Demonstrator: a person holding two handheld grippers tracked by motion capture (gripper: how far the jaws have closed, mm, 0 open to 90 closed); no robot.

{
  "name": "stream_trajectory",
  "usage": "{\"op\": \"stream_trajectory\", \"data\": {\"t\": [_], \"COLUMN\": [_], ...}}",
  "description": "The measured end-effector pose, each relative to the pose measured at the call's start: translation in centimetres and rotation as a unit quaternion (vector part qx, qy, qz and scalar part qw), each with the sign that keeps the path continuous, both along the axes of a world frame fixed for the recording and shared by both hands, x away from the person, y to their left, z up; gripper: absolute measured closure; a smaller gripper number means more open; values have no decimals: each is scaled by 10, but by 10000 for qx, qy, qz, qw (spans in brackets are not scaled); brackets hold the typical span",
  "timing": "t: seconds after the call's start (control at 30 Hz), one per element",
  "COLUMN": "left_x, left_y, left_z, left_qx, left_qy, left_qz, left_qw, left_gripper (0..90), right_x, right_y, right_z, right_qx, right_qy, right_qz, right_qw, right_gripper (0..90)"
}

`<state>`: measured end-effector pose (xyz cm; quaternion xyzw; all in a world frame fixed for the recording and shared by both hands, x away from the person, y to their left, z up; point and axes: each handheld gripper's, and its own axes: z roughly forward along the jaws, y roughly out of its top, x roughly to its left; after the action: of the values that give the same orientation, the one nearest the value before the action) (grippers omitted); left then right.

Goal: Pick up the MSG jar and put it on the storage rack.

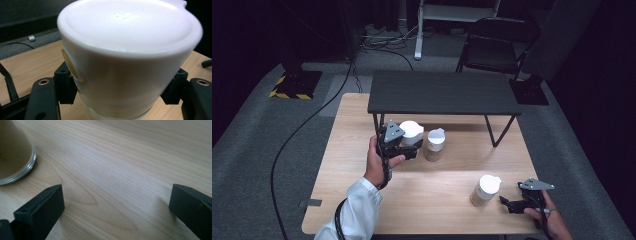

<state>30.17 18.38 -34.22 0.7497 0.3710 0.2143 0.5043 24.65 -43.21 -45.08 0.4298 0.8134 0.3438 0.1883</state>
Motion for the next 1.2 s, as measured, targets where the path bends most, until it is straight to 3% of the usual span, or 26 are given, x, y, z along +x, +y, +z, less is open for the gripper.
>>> {"op": "stream_trajectory", "data": {"t": [0.53,0.73,1.2], "left_x": [13,17,29], "left_y": [-4,-7,-6], "left_z": [40,55,73], "left_qx": [-149,-112,-324], "left_qy": [-93,-186,-337], "left_qz": [54,89,311], "left_qw": [9998,9997,9984], "left_gripper": [298,298,297], "right_x": [0,0,0], "right_y": [0,0,0], "right_z": [0,0,0], "right_qx": [-1,1,0], "right_qy": [0,-2,-1], "right_qz": [1,-2,-1], "right_qw": [10000,10000,10000], "right_gripper": [0,0,0]}}
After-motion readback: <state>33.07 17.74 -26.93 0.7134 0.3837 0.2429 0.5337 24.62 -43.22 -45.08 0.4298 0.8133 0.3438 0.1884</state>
